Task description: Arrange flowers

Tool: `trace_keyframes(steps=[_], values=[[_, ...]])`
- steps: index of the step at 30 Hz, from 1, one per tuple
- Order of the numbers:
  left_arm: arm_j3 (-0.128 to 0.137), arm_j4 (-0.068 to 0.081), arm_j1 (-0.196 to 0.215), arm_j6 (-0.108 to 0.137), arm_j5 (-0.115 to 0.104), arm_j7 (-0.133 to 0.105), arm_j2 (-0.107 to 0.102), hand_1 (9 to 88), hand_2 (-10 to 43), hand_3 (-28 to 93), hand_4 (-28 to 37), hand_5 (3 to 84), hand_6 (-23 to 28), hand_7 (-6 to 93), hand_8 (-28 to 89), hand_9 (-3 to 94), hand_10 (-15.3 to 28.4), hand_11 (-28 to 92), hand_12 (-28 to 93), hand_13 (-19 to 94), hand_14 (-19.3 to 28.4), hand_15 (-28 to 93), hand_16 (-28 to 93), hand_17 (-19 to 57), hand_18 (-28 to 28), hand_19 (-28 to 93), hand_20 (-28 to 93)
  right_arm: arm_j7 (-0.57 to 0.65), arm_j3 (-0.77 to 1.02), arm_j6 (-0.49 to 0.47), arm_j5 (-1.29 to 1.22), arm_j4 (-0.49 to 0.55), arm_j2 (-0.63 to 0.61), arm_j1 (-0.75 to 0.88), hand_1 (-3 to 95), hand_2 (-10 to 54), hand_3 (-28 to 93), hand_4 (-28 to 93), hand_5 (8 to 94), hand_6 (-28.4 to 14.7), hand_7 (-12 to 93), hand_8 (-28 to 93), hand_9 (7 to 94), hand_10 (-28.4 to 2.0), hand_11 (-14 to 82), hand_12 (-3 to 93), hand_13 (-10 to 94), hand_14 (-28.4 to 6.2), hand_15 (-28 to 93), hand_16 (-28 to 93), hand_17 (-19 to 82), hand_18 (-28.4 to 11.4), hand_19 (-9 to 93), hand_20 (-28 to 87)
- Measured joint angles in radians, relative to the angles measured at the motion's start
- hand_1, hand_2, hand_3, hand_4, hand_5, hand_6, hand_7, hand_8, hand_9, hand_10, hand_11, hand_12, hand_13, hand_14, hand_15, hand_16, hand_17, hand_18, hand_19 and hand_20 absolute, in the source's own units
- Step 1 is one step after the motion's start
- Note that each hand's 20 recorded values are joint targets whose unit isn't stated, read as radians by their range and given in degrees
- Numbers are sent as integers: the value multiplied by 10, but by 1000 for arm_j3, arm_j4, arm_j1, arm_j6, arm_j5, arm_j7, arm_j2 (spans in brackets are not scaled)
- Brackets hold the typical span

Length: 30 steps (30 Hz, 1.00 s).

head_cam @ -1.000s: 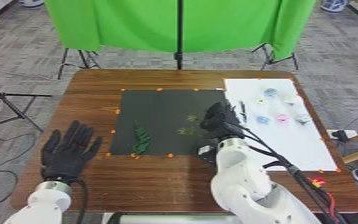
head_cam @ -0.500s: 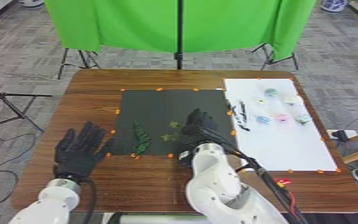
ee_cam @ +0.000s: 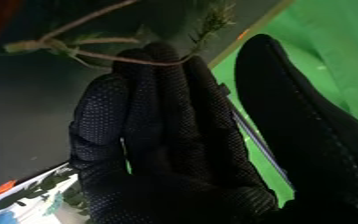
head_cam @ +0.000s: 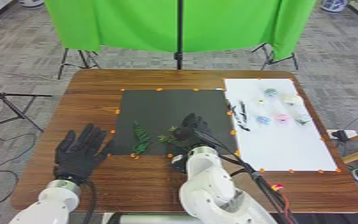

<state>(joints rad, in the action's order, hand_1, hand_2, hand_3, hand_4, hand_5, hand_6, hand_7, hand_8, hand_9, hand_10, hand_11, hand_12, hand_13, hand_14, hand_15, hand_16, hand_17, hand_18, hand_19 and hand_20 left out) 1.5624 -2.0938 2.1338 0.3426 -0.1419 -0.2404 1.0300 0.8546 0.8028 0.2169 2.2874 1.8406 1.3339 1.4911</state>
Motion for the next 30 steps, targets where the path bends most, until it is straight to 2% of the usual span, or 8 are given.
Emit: trace_keyframes(steps=[3, 5, 9, 12, 16, 22, 26, 30], values=[[6, -5, 11, 0, 0, -9, 1, 290, 166, 730, -283, 449, 64, 185, -106, 422, 147, 297, 113, 327, 143, 461, -86, -44, 141, 392, 156, -16, -4, 3, 9, 16, -24, -5, 367, -95, 775, -221, 460, -125, 159, -93, 493, -266, 256, 188, 412, -248, 627, 121, 311, -282, 883, 197], [8, -6, 16, 0, 0, -13, 3, 289, 167, 729, -283, 449, 64, 186, -106, 421, 147, 297, 113, 327, 143, 460, -86, -44, 141, 393, 157, -26, -4, 13, 16, 23, -41, -7, 357, -83, 769, -213, 518, -119, 161, -93, 504, -266, 246, 184, 411, -249, 619, 111, 304, -279, 876, 173], [12, -8, 20, -3, -1, -22, 13, 286, 169, 729, -283, 449, 64, 187, -106, 420, 148, 297, 113, 326, 143, 460, -87, -44, 141, 393, 157, -43, -6, 16, 40, 56, -83, -11, 346, -5, 727, -192, 651, -91, 163, -89, 643, -239, 223, 192, 527, -224, 570, 137, 317, -278, 872, 167], [21, -13, 31, -4, -1, -32, 17, 286, 171, 728, -283, 451, 64, 189, -107, 420, 148, 298, 114, 326, 143, 461, -87, -44, 141, 393, 157, -49, -1, -51, 54, 111, -128, -10, 370, 30, 722, -184, 708, -77, 150, -85, 731, -213, 210, 201, 619, -196, 543, 177, 342, -276, 885, 184], [47, -21, 54, -4, -10, -51, 23, 285, 172, 729, -283, 452, 63, 192, -108, 420, 148, 299, 115, 326, 143, 462, -86, -44, 140, 394, 157, -54, 23, -212, 43, 180, -169, -3, 477, -81, 701, -207, 708, -77, 142, 34, 734, -205, 211, 208, 617, -187, 545, 210, 340, -275, 879, 224], [75, -32, 78, -18, -14, -74, 28, 285, 171, 729, -283, 453, 64, 190, -108, 421, 148, 300, 115, 327, 143, 462, -86, -44, 141, 394, 157, -74, 100, -442, 70, 258, -202, 59, 579, -95, 659, -235, 710, -66, 190, 126, 740, -181, 189, 292, 606, -154, 521, 301, 333, -269, 870, 256], [95, -42, 94, -20, -19, -86, 33, 285, 171, 729, -283, 457, 65, 192, -108, 424, 150, 301, 115, 329, 144, 463, -86, -44, 141, 394, 156, -85, 114, -453, 116, 267, -231, 109, 617, -95, 640, -260, 702, -41, 292, 178, 778, -150, 156, 447, 618, -120, 527, 362, 338, -263, 873, 279], [98, -42, 100, -20, -35, -90, 38, 284, 172, 730, -283, 457, 65, 194, -109, 424, 149, 304, 116, 329, 144, 465, -86, -44, 141, 395, 157, -98, 103, -426, 162, 243, -245, 134, 622, -95, 620, -276, 701, -34, 330, 181, 786, -143, 173, 467, 629, -123, 536, 371, 343, -260, 876, 288]])
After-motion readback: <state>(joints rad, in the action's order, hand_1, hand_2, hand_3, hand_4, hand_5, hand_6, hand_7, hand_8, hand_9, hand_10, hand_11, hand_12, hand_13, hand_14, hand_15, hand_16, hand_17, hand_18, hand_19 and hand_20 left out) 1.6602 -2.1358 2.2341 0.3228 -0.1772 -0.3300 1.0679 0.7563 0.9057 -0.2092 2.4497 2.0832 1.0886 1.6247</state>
